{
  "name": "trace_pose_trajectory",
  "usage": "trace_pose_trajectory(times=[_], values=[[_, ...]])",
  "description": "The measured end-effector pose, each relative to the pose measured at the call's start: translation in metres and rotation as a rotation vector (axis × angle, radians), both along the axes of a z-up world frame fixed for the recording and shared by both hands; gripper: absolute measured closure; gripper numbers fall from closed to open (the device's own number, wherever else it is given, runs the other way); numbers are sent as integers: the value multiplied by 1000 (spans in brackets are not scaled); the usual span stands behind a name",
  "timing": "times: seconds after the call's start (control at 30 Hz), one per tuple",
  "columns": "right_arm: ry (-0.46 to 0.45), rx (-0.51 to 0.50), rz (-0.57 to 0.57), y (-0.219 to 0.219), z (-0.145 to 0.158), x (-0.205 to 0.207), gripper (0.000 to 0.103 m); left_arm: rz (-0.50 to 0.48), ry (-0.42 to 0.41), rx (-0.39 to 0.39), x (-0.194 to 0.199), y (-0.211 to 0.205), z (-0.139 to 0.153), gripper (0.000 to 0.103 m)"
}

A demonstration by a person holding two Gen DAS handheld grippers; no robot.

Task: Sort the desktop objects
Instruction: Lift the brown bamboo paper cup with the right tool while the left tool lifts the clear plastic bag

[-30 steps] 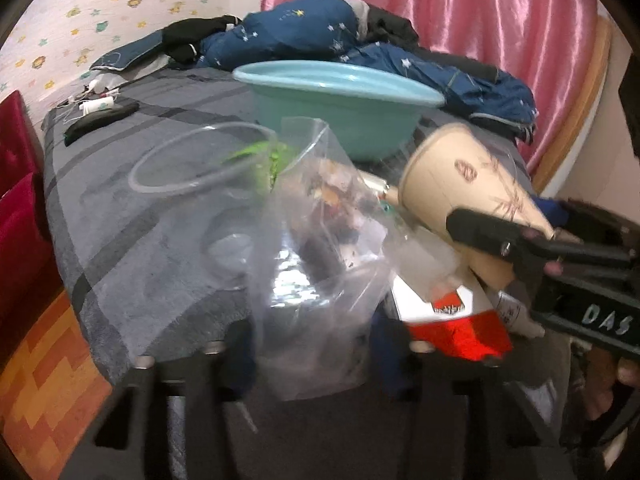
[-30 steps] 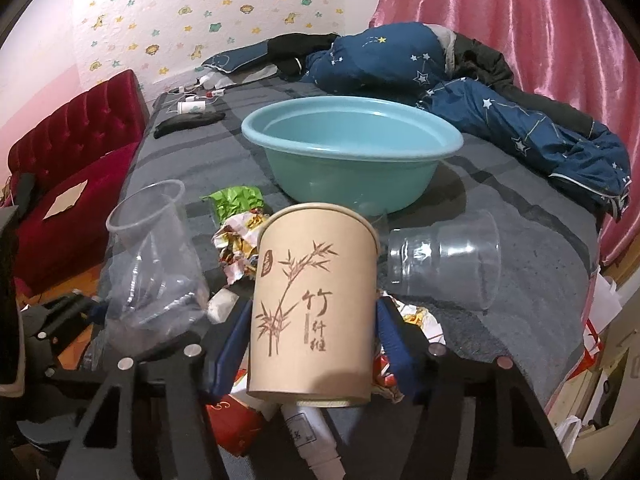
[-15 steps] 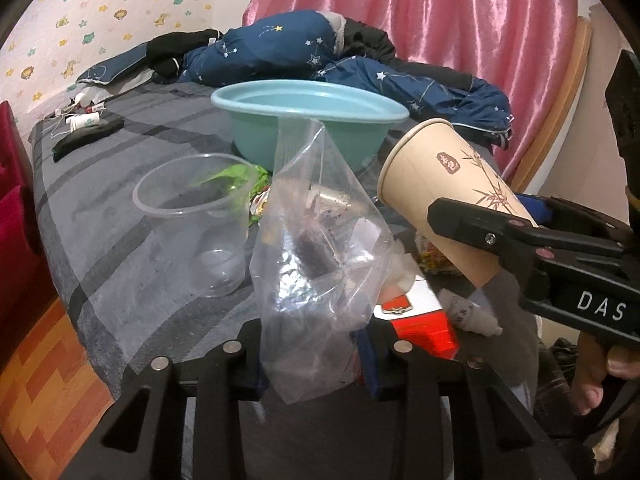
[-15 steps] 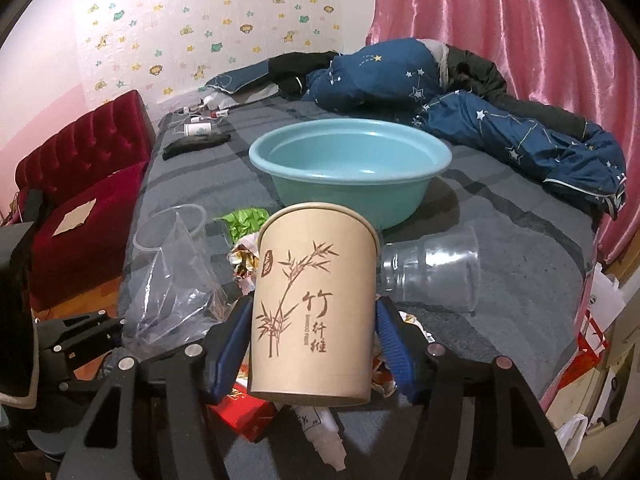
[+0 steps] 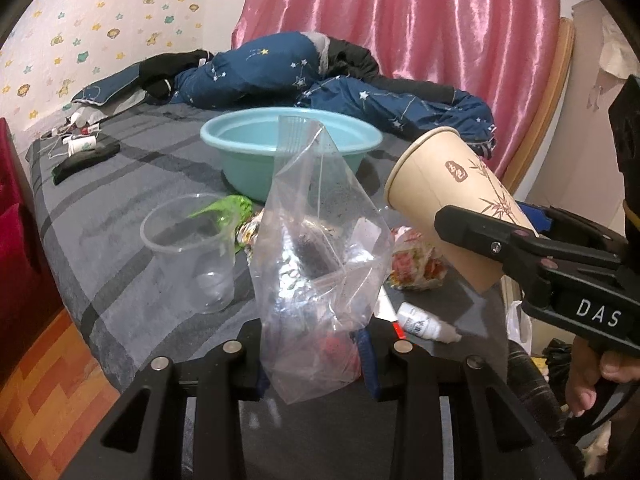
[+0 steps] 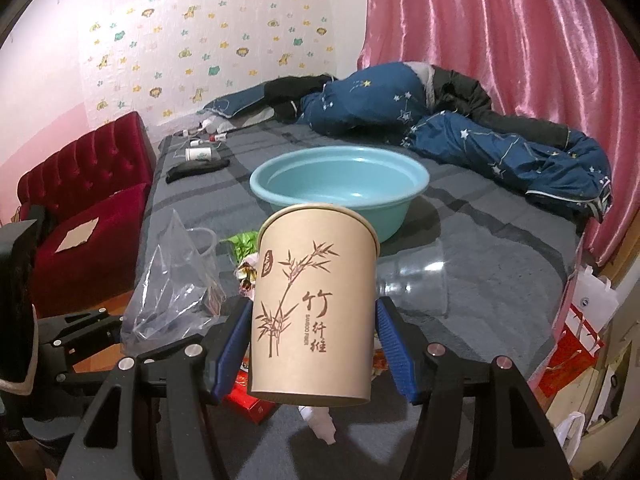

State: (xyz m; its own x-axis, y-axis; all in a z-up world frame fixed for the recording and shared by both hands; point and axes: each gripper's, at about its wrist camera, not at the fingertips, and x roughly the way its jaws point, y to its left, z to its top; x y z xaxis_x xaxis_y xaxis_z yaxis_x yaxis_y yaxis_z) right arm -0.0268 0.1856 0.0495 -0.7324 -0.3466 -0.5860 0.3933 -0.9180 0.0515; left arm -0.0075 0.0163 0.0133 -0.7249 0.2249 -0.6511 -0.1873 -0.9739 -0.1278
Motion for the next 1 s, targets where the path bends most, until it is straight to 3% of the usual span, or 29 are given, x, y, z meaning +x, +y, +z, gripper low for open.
trace_pose_trajectory(times=[0.53, 1.0], values=[[85, -6, -35, 21, 41, 36, 37, -23, 91, -7, 13, 14, 44, 65], [154, -4, -70, 32, 88, 44, 37, -11, 154, 4, 9, 13, 83, 65]])
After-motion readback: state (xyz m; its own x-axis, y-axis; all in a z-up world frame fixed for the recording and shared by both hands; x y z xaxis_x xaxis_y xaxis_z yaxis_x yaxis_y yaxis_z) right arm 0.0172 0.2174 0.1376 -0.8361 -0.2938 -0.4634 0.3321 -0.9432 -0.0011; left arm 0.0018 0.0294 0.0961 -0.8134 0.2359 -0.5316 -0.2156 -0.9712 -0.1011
